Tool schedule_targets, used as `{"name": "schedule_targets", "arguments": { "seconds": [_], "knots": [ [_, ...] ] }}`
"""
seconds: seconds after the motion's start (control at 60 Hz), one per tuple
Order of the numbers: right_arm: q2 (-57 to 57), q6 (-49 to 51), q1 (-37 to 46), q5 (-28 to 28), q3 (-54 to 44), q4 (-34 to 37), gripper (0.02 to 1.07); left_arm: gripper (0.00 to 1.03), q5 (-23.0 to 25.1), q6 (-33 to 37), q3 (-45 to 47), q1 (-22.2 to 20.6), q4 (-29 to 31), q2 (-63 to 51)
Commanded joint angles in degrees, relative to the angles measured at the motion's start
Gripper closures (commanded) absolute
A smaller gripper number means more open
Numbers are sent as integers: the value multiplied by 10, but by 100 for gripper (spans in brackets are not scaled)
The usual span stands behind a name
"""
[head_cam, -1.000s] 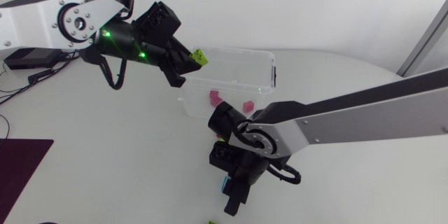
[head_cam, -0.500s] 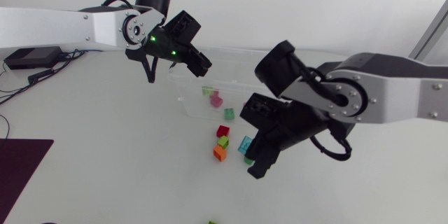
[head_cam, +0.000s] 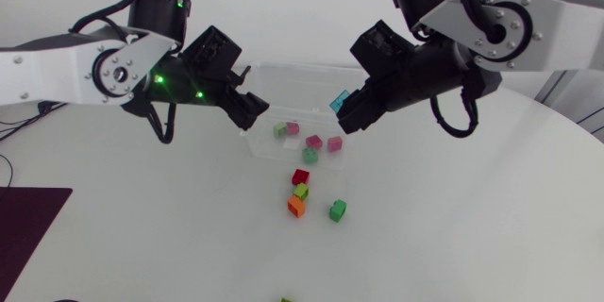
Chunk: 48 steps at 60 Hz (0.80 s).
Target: Pick up the duplo bricks and place them in the container
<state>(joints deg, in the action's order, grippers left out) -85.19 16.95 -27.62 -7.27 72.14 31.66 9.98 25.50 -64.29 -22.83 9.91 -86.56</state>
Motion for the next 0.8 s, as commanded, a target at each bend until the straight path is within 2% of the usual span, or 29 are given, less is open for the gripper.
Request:
{"name": "schedule_targets", "arguments": {
  "seconds": [0.0,0.217,0.467,0.55,0.683,0.717,0.783],
  "knots": [
    [-31,-10,10,-1,26,-22,78,9,-1,11,53,-14,-2,31],
    [-96,-26,24,15,81,-74,78,9,0,48,130,-55,-1,33],
    [-178,-27,36,67,121,-147,77,9,3,51,138,-93,7,-26],
    [-208,-28,44,79,143,-161,63,9,3,47,131,-107,10,-55],
    [-223,-34,54,81,156,-161,15,9,3,43,121,-124,12,-83],
    [-214,-36,55,81,148,-162,11,9,3,41,116,-127,14,-90],
    [-181,-37,56,80,117,-175,9,9,2,34,102,-129,27,-107]
  ]
}}
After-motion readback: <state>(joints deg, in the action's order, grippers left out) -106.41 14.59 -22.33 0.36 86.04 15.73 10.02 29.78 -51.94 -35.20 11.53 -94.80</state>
